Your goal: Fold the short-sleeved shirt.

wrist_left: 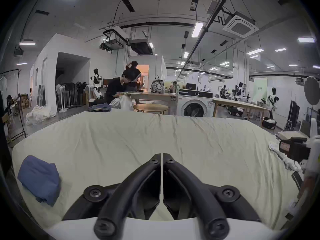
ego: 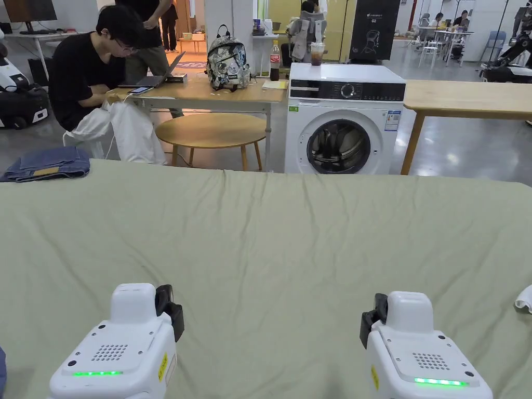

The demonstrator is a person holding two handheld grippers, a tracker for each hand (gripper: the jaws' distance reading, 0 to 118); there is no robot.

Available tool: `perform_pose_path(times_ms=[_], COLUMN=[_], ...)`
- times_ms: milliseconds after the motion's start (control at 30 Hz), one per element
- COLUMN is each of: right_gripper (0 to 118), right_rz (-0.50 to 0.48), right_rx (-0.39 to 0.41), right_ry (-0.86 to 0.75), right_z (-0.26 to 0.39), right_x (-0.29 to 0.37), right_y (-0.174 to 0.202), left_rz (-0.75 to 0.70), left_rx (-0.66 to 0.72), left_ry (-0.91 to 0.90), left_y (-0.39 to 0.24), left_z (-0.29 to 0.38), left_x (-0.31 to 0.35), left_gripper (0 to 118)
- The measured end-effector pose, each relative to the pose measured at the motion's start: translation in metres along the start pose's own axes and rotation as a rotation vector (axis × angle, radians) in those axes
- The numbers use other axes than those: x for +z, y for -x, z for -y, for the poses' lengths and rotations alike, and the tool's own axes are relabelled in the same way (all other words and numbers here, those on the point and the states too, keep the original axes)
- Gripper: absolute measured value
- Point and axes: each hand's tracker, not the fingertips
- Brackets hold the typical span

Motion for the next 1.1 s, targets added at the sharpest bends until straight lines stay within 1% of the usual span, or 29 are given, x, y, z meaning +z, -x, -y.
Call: perform_pose_path(times_ms=[433,467,533,633,667,700,733,767,800,900,1000,1100], right_gripper=[0,1,11,19,32,49,69,78,82,84,92,93], right_rz=[0.005,0.006,0.017,0.020,0.025,0.032,0.038,0.040,0.046,0.051,0.050,0.036], right_rx=[0.012,0.007,0.004,0.003,0.007,0.012,0.016,0.017,0.020,0.036,0.046,0.040], right_ry=[-0.030,-0.032,-0.041,-0.049,-0.053,-0.058,-0.060,-0.064,-0.067,-0.074,-0.081,-0.092], right_z=[0.001,0.001,0.000,0.000,0.000,0.000,0.000,0.000,0.000,0.000,0.000,-0.002], right_x=[0.005,0.006,0.007,0.007,0.007,0.007,0.007,0.006,0.006,0.007,0.006,0.008], right_y=[0.004,0.004,0.005,0.004,0.004,0.004,0.005,0.005,0.005,0.005,0.006,0.006], left_rz=[-0.019,-0.020,-0.027,-0.043,-0.044,-0.043,-0.043,-0.044,-0.046,-0.043,-0.024,-0.011], left_rx=[-0.024,-0.027,-0.039,-0.054,-0.052,-0.050,-0.046,-0.045,-0.047,-0.056,-0.058,-0.083], left_ry=[-0.024,-0.035,-0.036,-0.044,-0.051,-0.054,-0.054,-0.059,-0.064,-0.076,-0.083,-0.109], left_y=[0.013,0.013,0.012,0.013,0.013,0.015,0.016,0.016,0.016,0.016,0.017,0.015], left_z=[-0.007,-0.008,-0.009,-0.011,-0.011,-0.011,-0.011,-0.012,-0.012,-0.012,-0.014,-0.016], left_x=[0.000,0.001,0.000,0.000,0.000,0.001,0.001,0.000,0.000,0.002,0.003,0.004], left_gripper=[0,7,25,32,41,54,70,76,77,77,80,81])
